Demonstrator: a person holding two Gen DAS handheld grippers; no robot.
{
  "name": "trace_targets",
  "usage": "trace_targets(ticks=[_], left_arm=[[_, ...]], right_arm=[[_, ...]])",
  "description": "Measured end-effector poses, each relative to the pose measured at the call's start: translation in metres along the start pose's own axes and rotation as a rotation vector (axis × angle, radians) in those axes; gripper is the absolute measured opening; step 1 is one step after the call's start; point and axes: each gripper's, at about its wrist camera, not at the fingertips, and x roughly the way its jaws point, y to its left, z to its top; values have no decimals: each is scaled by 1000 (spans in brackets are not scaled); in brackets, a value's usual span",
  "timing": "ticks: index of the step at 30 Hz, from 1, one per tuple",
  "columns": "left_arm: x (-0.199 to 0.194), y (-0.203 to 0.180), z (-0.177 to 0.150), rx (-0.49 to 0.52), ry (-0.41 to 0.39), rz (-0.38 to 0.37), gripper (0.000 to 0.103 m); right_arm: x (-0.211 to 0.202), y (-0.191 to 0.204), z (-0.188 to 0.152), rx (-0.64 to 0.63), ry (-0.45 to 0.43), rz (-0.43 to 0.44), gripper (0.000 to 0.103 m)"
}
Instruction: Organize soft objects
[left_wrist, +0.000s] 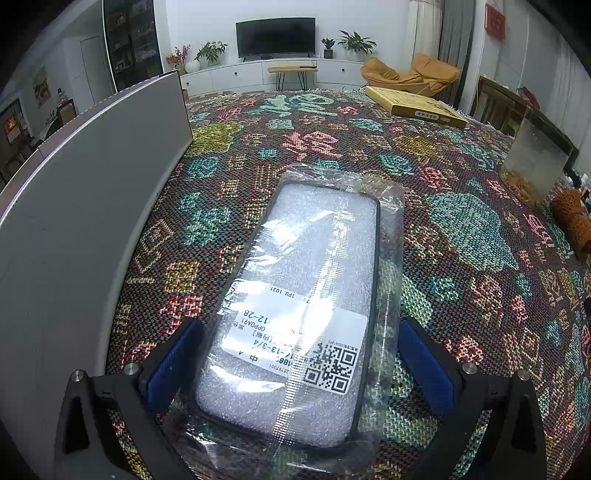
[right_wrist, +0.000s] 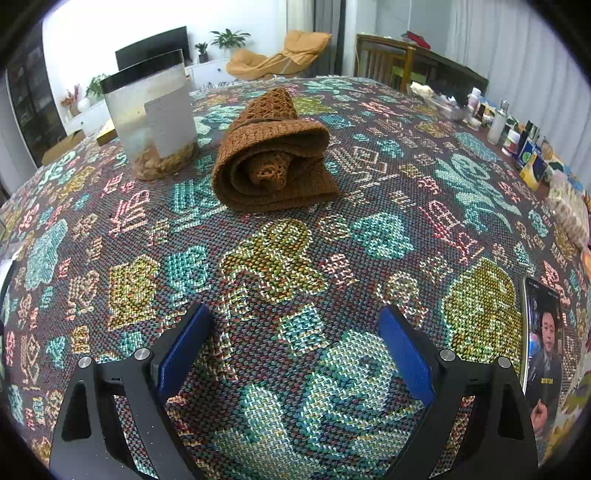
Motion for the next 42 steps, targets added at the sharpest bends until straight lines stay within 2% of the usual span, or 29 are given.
trace_targets(ticks=[8, 11, 13, 17, 18, 20, 22, 23, 25, 26, 27, 33, 40, 41, 42], left_arm=[[-1, 0, 1, -1, 11, -5, 103], [3, 1, 9, 10, 84, -12, 103], [5, 2, 14, 35, 155, -31, 103], [4, 0, 13, 87, 211, -48, 103], [4, 0, 12, 93, 211, -48, 103], [6, -1, 14, 93, 212, -49, 103], [9, -2, 18, 92, 213, -48, 103], [10, -2, 18, 91, 213, -48, 103], [12, -3, 21, 95, 217, -47, 103], [12, -3, 22, 99, 218, -48, 103], [13, -3, 23, 102, 216, -50, 103], [13, -3, 23, 99, 199, -49, 103], [14, -3, 23, 99, 200, -50, 103], [13, -2, 23, 100, 198, -52, 102], [11, -1, 23, 100, 189, -60, 92]], right_arm=[[1, -1, 0, 3, 4, 10, 95], [4, -4, 7, -30, 28, 61, 96], [4, -9, 27, -82, 91, 123, 94], [-19, -12, 89, -107, -15, 104, 95], [-16, -8, 104, -128, -11, 97, 95], [7, 5, 130, -174, 66, 97, 95], [38, 17, 138, -217, 148, 73, 95], [55, 21, 137, -234, 195, 53, 94], [76, 20, 130, -233, 249, 51, 83], [79, 18, 126, -225, 246, 43, 75], [76, 13, 124, -204, 219, 55, 73], [61, -2, 119, -165, 189, 64, 69], [54, 5, 123, -156, 172, 42, 67], [50, 3, 123, -143, 161, 45, 67], [44, 1, 123, -129, 150, 51, 66]])
